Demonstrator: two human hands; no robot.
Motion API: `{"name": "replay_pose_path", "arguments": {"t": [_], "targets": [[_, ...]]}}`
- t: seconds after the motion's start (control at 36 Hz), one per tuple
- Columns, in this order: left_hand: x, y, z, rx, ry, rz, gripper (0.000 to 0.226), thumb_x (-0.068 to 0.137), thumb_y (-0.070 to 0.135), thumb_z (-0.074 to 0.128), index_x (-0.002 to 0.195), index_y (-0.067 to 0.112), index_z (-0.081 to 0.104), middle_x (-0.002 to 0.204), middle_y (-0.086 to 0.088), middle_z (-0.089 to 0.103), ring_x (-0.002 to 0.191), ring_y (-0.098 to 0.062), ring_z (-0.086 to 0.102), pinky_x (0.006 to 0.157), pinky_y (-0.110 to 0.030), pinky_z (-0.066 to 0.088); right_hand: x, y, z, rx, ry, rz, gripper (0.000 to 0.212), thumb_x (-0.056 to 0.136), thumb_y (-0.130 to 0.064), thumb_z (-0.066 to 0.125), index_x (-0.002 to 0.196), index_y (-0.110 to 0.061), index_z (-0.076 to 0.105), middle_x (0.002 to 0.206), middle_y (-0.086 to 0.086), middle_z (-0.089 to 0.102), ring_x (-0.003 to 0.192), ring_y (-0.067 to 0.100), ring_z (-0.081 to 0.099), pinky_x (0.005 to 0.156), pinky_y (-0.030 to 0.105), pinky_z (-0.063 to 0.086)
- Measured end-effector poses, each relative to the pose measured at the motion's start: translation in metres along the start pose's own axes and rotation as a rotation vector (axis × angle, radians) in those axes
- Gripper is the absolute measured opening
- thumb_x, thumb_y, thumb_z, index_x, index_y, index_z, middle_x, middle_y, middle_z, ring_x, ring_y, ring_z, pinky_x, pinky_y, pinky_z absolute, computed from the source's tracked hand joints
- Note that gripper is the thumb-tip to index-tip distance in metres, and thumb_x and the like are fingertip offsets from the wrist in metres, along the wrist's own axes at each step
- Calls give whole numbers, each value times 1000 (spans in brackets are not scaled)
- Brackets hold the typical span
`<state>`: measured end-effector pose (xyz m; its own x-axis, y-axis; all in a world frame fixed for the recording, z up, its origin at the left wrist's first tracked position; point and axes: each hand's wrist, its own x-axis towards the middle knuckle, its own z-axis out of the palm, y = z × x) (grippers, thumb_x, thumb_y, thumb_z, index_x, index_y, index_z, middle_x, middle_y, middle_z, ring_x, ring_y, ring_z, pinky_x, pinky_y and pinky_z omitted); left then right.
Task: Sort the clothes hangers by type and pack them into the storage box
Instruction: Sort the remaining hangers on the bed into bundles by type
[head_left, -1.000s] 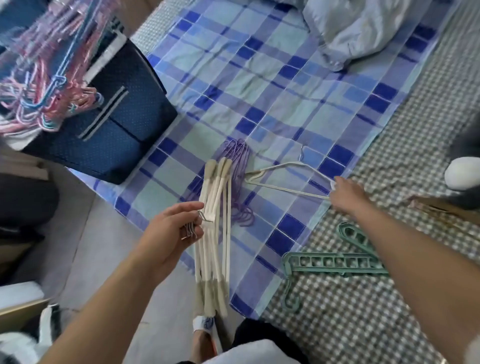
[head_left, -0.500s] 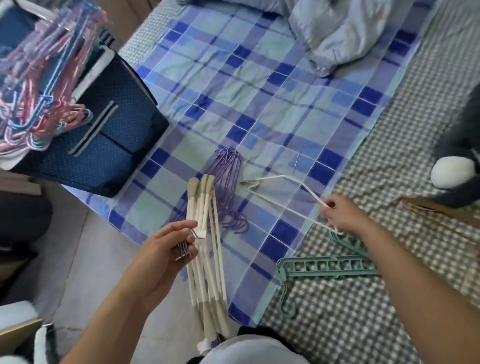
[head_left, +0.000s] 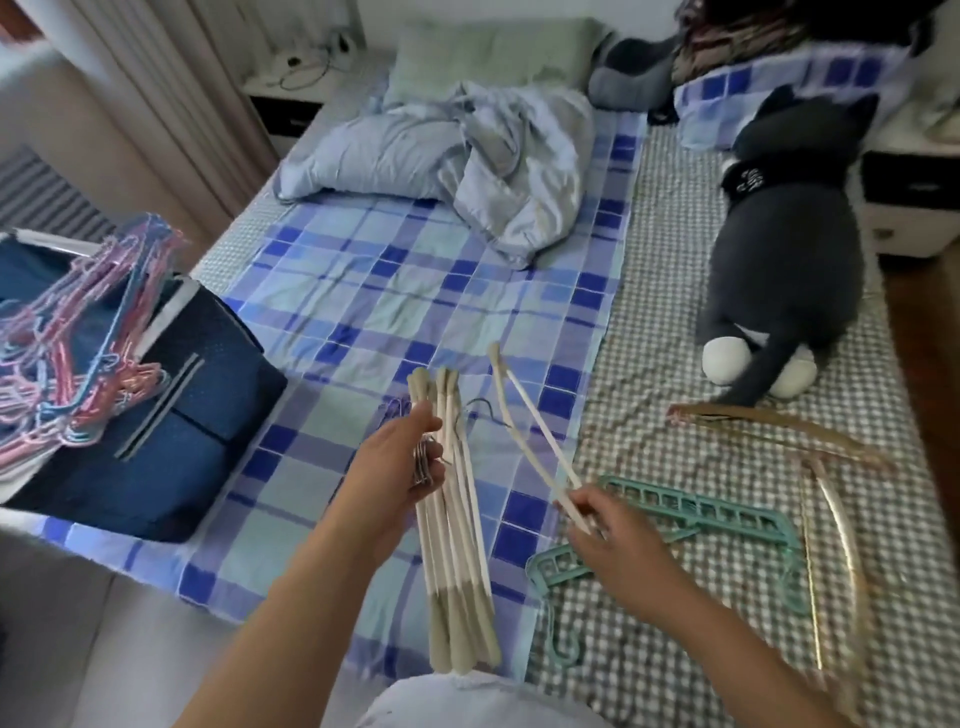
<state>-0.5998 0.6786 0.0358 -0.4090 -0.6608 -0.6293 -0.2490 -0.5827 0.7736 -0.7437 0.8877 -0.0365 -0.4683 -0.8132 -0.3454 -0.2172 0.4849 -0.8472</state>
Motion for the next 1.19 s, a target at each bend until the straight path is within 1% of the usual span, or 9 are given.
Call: {"name": "replay_pose_path", "arguments": {"t": [0.22,0.56,0.64,0.72,0.81,0.89,0.94,1.08,1.19], "targets": [[-21,34,14,191,-136,109,34,98,40,61,74,23,79,78,-1,59,67,-14,54,77,-31,50,-25,-37,21,-77,178,-26,11,99,-24,56,91,-31,52,93,-7,49,76,13,47,66,28,42],[-35,83,31,160,-175,163,28,95,25,61,82,10,81,77,0,58,64,-14,46,76,-31,48,-33,-93,61,-263,533,-6,9,101,-17,46,99,-26,50,92,-9,45,91,19,38,77,37,41],[-36,88,37,203,-229,191,19,92,21,63,86,10,78,77,-1,49,64,-13,42,76,-30,48,-27,-87,68,-177,515,1,4,100,-25,50,102,-29,50,98,-10,47,97,17,41,80,34,44],[-35,92,42,296,-332,235,25,98,22,60,83,14,78,81,2,49,63,-12,44,82,-33,50,-27,-70,73,-35,498,4,25,97,-36,58,120,-34,49,118,-16,41,112,8,43,88,17,42],[-33,96,46,344,-409,239,29,101,29,59,85,15,79,89,7,54,64,-11,47,83,-34,52,-42,-59,79,102,564,79,30,99,-48,50,126,-37,46,126,-21,39,121,5,42,100,25,40],[-30,99,47,341,-410,216,30,101,31,60,85,16,80,84,2,52,65,-12,49,82,-34,52,-53,-57,84,474,464,285,52,95,-57,39,115,-12,55,109,0,52,92,13,54,80,28,46],[-30,97,45,327,-410,186,27,100,29,61,86,15,80,87,-2,51,66,-14,49,84,-35,53,-61,-53,91,613,338,387,37,103,-42,41,112,-9,55,102,9,58,79,17,58,70,32,49],[-31,87,40,245,-422,110,20,94,26,67,100,12,81,94,-2,54,68,-15,49,91,-37,52,-66,-50,99,623,219,369,17,104,-14,50,114,0,52,94,18,63,63,20,62,59,28,54],[-29,75,42,233,-393,83,32,101,29,58,87,14,82,90,-3,55,69,-15,51,97,-39,52,-61,-49,100,418,333,413,16,99,-23,57,97,-7,54,84,13,64,63,20,62,63,36,55]]}}
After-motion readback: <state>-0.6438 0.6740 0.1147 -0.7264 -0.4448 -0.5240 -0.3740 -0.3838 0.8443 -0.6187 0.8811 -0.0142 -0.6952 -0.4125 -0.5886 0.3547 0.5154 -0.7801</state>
